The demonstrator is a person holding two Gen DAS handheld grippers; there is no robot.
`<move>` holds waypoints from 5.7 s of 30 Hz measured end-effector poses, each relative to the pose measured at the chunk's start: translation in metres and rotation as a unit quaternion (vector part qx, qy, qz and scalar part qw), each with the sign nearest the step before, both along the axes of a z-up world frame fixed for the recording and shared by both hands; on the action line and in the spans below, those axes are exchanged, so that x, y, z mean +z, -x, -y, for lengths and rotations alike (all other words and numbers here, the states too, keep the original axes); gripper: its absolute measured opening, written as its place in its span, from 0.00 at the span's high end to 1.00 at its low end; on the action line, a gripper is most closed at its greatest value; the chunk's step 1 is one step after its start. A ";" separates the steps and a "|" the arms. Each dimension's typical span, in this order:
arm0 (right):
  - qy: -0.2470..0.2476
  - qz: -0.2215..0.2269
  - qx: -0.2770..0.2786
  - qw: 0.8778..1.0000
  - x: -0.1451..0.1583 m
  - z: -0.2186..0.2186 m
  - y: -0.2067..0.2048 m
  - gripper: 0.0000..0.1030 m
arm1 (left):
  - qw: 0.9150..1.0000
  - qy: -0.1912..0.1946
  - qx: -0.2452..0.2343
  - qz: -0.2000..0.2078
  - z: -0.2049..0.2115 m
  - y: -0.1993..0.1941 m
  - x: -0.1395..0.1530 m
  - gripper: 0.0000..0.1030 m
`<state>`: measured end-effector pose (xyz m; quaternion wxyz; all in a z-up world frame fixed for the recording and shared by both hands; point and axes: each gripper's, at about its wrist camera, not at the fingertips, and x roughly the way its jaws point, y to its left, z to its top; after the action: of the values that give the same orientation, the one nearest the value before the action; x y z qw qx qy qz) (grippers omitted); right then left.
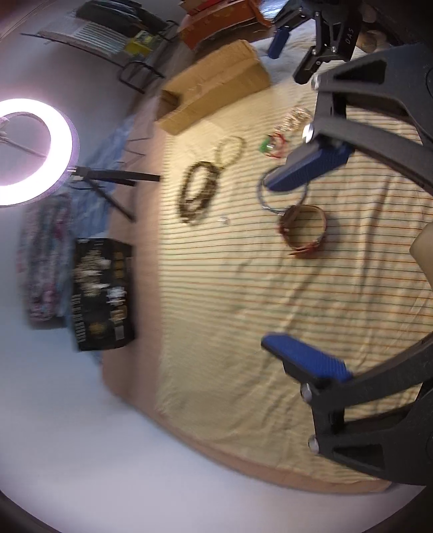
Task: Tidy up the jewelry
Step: 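Grasp the brown leather watch with the left gripper while the right gripper grasps the pearl necklace, then carry the watch in the left gripper while the right gripper carries the pearls into the box, then open the right gripper dropping the pearls while the left gripper releases the watch in the box, then move the left gripper to the blue bangle while the right gripper approaches the jade pendant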
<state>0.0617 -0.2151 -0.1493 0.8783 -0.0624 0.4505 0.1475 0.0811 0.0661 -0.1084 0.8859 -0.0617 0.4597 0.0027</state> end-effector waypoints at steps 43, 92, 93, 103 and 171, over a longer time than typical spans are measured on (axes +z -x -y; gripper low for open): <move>0.067 -0.116 0.089 0.987 -0.083 -0.025 -0.051 0.88 | 0.984 0.041 0.001 -0.174 0.011 -0.057 -0.110 0.93; -0.030 0.069 -0.122 0.990 0.064 0.159 -0.067 0.94 | 0.989 0.088 -0.115 0.009 0.175 -0.107 0.029 0.94; -0.027 0.068 -0.125 0.989 0.062 0.163 -0.068 0.94 | 0.989 0.088 -0.120 0.008 0.183 -0.110 0.027 0.94; -0.019 0.055 -0.133 0.989 0.046 0.184 -0.087 0.94 | 0.985 0.086 -0.151 -0.007 0.249 -0.151 0.005 0.94; -0.013 0.076 -0.047 0.996 0.059 0.092 -0.058 0.13 | 0.990 0.012 -0.135 0.030 0.124 -0.113 0.035 0.56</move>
<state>0.1195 -0.3069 -0.0905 0.9166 -0.0407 0.3833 0.1066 0.1938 -0.0580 -0.0732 0.8907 -0.0096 0.4373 -0.1241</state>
